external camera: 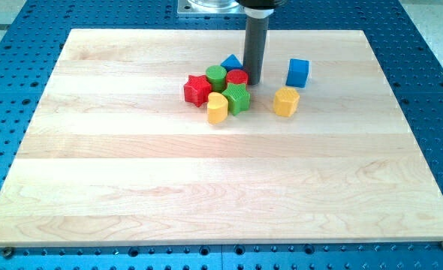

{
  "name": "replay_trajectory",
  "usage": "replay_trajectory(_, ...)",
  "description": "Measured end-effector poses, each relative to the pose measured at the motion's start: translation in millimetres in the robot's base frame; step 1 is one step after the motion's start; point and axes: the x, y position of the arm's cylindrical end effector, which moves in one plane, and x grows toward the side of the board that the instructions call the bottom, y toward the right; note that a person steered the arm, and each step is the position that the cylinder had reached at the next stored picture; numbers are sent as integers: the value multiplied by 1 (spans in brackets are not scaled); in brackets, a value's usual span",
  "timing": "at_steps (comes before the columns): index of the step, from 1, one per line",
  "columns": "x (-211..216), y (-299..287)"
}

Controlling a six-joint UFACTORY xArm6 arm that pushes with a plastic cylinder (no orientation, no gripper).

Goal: Form a triangle with yellow blocks and green star

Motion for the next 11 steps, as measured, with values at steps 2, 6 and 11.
replay_trajectory(2, 51, 53)
replay_trajectory(6, 116, -74)
replay_trajectory(11, 84, -182)
